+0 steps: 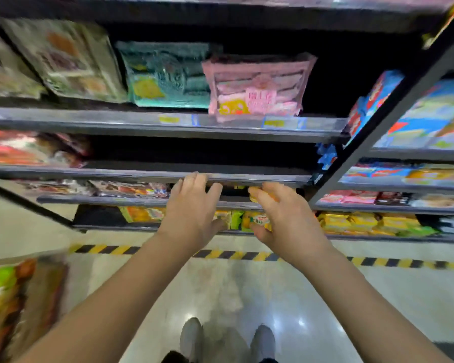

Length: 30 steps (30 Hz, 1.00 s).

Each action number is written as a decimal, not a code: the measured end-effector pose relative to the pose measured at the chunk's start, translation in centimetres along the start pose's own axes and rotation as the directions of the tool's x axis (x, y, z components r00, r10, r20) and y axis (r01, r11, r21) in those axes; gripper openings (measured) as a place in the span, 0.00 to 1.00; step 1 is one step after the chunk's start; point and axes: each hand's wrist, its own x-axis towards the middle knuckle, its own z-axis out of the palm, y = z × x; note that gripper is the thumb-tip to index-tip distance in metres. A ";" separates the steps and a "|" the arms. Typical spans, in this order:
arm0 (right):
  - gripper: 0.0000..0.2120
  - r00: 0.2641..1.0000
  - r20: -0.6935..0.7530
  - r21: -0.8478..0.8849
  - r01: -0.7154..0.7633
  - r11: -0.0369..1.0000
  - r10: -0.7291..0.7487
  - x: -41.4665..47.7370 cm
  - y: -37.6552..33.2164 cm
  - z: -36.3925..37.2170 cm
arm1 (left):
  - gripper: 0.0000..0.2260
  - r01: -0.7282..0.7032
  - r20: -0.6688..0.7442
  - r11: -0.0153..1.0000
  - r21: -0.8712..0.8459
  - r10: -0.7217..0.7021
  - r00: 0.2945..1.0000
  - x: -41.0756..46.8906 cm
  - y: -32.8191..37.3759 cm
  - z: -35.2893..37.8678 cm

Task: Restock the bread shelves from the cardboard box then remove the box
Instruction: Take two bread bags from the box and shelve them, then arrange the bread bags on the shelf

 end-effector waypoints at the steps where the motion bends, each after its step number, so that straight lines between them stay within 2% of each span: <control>1: 0.33 1.000 -0.005 0.023 0.017 1.000 -0.017 -0.8 -1.2 -1.5 | 0.30 0.006 -0.020 1.000 -0.005 -0.006 1.000 -1.1 -0.3 -1.5; 4: 0.33 0.992 -0.049 0.045 0.119 0.992 -0.117 -2.4 -4.3 -3.7 | 0.29 0.071 -0.029 0.997 -0.020 -0.071 0.997 -4.3 -0.7 -3.7; 12: 0.31 0.939 -0.024 0.103 0.345 0.933 -0.344 -3.6 -9.9 -5.6 | 0.28 0.285 -0.082 0.954 -0.097 -0.293 0.953 -12.6 -1.8 -5.9; 16: 0.30 0.878 0.046 0.091 0.472 0.877 -0.477 -3.4 -13.7 -5.0 | 0.27 0.477 -0.046 0.870 -0.124 -0.485 0.873 -17.6 -3.3 -6.1; 21: 0.31 0.763 0.137 0.098 0.624 0.775 -0.632 -4.4 -21.0 -3.8 | 0.27 0.632 -0.024 0.768 -0.100 -0.637 0.771 -25.4 -5.8 -6.1; 30: 0.29 0.559 0.210 0.074 0.809 0.583 -0.802 -7.7 -37.3 -0.4 | 0.27 0.813 -0.018 0.570 -0.117 -0.820 0.573 -39.8 -13.7 -5.3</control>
